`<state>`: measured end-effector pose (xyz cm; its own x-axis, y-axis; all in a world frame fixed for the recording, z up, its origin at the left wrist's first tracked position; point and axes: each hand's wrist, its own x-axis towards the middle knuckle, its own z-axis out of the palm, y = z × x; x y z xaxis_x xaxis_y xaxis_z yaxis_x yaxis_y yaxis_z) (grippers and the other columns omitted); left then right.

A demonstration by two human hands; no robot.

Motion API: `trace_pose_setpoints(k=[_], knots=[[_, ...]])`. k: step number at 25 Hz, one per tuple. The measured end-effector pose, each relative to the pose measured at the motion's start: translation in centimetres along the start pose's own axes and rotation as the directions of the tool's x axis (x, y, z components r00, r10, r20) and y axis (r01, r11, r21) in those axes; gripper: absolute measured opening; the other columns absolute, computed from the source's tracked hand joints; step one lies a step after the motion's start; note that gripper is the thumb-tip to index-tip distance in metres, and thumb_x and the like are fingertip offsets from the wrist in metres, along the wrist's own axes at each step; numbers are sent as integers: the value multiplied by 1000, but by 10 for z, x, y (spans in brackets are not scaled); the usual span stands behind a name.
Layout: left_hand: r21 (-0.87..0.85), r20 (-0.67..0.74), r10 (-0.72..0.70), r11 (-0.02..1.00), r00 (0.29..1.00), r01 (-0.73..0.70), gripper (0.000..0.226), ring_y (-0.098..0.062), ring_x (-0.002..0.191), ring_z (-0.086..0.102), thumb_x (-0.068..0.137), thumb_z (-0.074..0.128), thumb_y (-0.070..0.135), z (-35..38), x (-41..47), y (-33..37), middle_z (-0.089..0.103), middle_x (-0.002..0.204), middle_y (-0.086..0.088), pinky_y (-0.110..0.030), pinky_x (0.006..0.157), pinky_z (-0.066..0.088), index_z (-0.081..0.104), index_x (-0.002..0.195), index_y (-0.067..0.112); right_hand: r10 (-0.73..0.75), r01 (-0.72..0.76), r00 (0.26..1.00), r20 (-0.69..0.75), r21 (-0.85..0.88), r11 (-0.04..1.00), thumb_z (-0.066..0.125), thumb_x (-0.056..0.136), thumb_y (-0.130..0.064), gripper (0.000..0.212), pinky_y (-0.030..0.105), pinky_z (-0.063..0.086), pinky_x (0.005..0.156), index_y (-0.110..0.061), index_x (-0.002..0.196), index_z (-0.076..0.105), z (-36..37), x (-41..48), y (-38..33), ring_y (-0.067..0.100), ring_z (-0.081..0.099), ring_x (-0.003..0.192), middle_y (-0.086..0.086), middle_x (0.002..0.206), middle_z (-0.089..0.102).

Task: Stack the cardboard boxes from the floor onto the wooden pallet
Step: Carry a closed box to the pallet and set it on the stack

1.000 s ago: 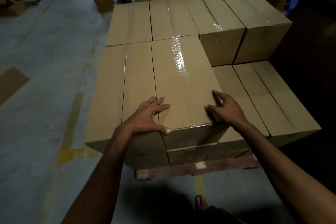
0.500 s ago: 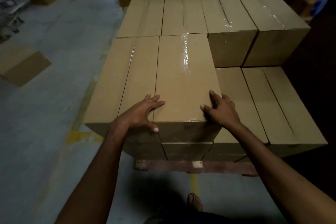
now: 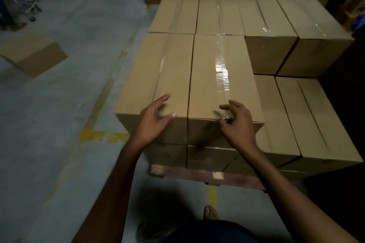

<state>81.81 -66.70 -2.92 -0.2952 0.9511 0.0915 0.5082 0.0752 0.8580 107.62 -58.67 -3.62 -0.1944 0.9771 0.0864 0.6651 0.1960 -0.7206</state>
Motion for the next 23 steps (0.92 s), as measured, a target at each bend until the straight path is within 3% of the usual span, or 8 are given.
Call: trace_pose_setpoints(k=[4, 10, 13, 17, 23], knots=[[-130, -185, -48, 991, 982, 24, 53, -2, 120, 63, 93, 74, 14, -47, -49, -32, 66, 136, 8, -27, 104, 52, 58, 143, 22, 10, -31, 998, 70, 298, 954, 78, 87, -15, 30, 34, 58, 93, -28, 114, 74, 58, -44, -67, -5, 65, 102, -16, 111, 72], [-140, -342, -133, 986, 930, 90, 46, -1, 113, 67, 94, 73, 13, -155, -105, -103, 69, 129, 9, -19, 96, 53, 62, 137, 21, -30, -90, 977, 211, 534, 841, 69, 90, 5, 31, 33, 61, 91, -12, 115, 72, 173, -94, -181, 10, 72, 97, 1, 106, 76], [-218, -409, -226, 965, 884, 146, 47, -5, 113, 68, 94, 74, 14, -206, -122, -132, 69, 129, 6, -21, 96, 53, 60, 138, 21, -45, -150, 953, 301, 594, 791, 68, 93, 3, 31, 27, 59, 91, -7, 122, 69, 214, -104, -231, 15, 72, 97, 9, 107, 75], [-363, -473, -354, 913, 807, 187, 44, -9, 109, 70, 93, 74, 12, -265, -110, -168, 71, 124, 1, -26, 95, 54, 61, 133, 20, -46, -204, 932, 360, 623, 755, 70, 94, -2, 28, 19, 57, 87, -5, 122, 69, 269, -90, -287, 10, 73, 95, 11, 101, 77], [-405, -518, -403, 893, 755, 198, 43, -1, 99, 70, 92, 72, 5, -348, -54, -227, 71, 119, 3, -12, 83, 51, 61, 132, 17, -88, -217, 902, 423, 619, 755, 71, 94, -4, 26, 15, 53, 75, -7, 120, 71, 372, -29, -356, 5, 72, 86, 10, 95, 77]])
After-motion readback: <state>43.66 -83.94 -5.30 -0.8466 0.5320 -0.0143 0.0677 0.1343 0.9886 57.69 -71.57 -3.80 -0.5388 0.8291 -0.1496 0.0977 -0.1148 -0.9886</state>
